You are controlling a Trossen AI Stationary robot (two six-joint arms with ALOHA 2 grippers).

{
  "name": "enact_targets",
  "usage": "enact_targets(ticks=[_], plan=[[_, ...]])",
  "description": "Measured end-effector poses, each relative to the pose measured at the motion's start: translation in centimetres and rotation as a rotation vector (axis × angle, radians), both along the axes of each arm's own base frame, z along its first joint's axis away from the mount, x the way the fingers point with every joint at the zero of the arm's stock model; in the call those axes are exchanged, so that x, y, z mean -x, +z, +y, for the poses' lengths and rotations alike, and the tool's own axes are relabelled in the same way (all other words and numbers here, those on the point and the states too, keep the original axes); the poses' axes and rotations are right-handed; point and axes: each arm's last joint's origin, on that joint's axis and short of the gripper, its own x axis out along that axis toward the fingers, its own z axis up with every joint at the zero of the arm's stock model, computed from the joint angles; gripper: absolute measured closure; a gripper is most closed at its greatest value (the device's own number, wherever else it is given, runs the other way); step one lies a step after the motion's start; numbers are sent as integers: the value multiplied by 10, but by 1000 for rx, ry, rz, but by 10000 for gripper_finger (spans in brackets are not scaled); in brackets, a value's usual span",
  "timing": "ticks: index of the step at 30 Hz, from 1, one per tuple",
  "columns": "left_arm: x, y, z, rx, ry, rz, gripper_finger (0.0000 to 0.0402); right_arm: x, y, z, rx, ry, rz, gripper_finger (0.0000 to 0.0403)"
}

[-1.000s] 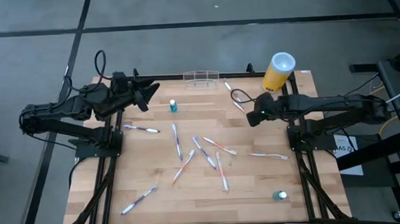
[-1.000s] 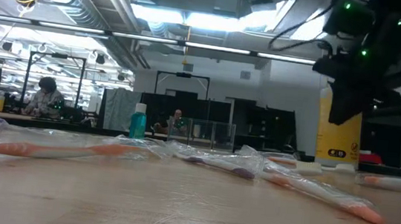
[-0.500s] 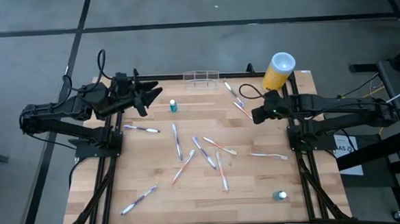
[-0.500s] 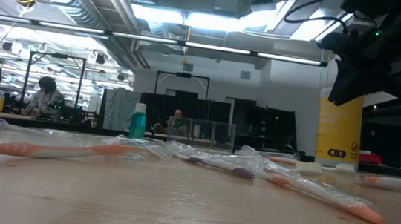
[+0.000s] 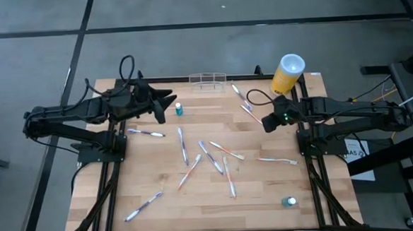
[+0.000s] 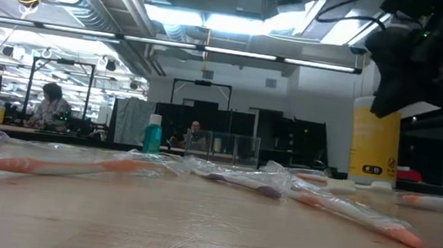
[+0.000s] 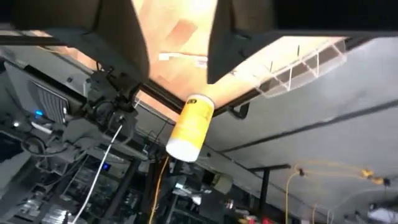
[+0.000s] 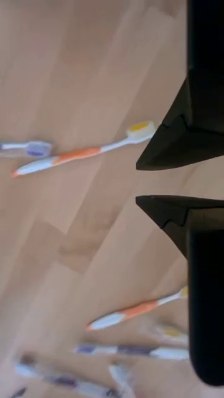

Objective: Pick & Place toothbrushing station
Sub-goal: Put the orange toothbrush into the transparent organizer

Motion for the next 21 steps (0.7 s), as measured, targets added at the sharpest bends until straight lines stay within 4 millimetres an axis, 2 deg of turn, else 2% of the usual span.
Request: enact_targets(ticks=[5, 9, 11, 14, 17, 21], plan=[[3, 0, 6, 1, -39, 11, 346, 3, -2, 2, -45, 38, 38, 325], [5, -2, 11, 22, -108, 34, 367, 7, -5, 3, -22, 127, 113, 325], [5, -3, 14, 39, -132, 45, 358, 8, -6, 3, 13, 192, 156, 325], [6, -4, 17, 57, -178, 44, 323, 7, -8, 2, 65, 254, 203, 325], [6, -3, 20, 70, -211, 37, 275, 6, -13, -1, 104, 243, 287, 325], [5, -1, 20, 69, -223, 15, 210, 2, -25, -8, 65, 167, 402, 325]])
